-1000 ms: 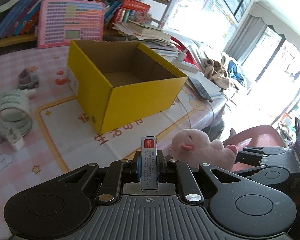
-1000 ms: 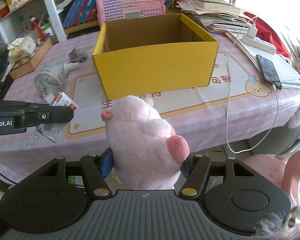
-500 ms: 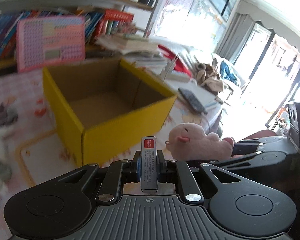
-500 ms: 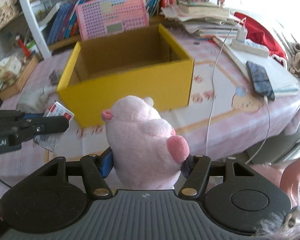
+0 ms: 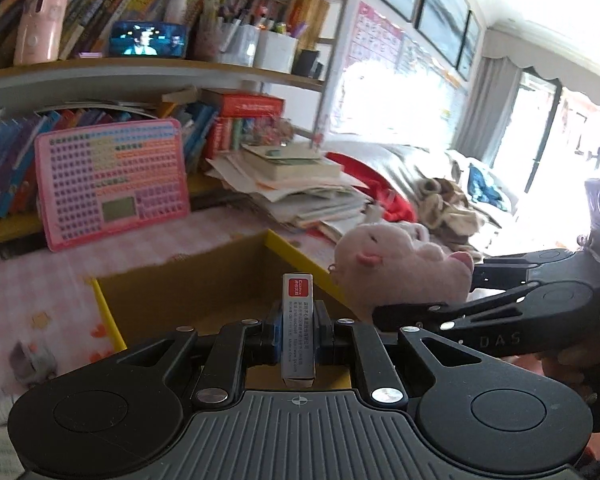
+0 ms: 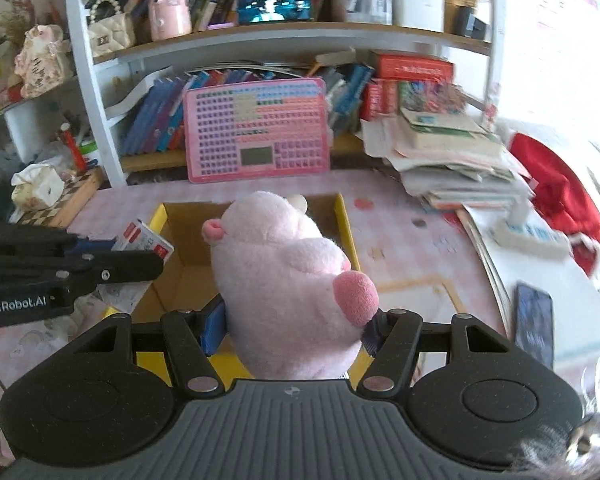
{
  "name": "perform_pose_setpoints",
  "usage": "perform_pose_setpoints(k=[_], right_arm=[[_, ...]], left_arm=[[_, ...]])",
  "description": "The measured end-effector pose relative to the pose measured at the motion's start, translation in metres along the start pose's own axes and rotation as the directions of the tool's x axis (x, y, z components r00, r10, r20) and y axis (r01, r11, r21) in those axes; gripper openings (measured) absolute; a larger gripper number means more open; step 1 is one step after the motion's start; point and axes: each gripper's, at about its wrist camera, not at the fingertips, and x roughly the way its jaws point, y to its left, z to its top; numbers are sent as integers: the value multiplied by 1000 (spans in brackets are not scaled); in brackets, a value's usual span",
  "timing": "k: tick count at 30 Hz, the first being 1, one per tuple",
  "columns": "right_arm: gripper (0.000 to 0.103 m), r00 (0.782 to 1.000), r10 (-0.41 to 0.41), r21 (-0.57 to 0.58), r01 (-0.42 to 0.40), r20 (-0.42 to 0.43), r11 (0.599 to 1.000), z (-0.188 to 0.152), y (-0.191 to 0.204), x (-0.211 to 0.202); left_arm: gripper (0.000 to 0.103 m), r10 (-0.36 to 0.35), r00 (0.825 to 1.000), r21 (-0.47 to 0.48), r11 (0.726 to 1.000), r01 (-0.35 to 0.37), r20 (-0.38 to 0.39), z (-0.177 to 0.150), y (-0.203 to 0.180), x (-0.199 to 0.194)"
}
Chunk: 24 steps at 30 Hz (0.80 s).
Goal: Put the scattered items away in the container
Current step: 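Lower the pig and medicine box into the yellow box and open both grippers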
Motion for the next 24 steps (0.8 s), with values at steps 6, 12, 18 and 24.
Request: perform_pose_setpoints(k=[6,12,18,24], right_arm=[[62,997,47,-172,-58,-67,983,22,-3,71],[62,977,61,-351,-132,-206,927,23,0,149],[63,946,31,-504,-200,-323,840,15,13,201],[68,936,4,-549,-210,-351,809,23,23,210]], left_arm=[[13,128,989,65,990,-123,-78,13,15,48],[13,241,952,133,967,-219,-190,18,32,104],[13,319,906,189,943,-273,-280,11,33,147],[19,353,890,183,933,-311,-289,11,35,157]])
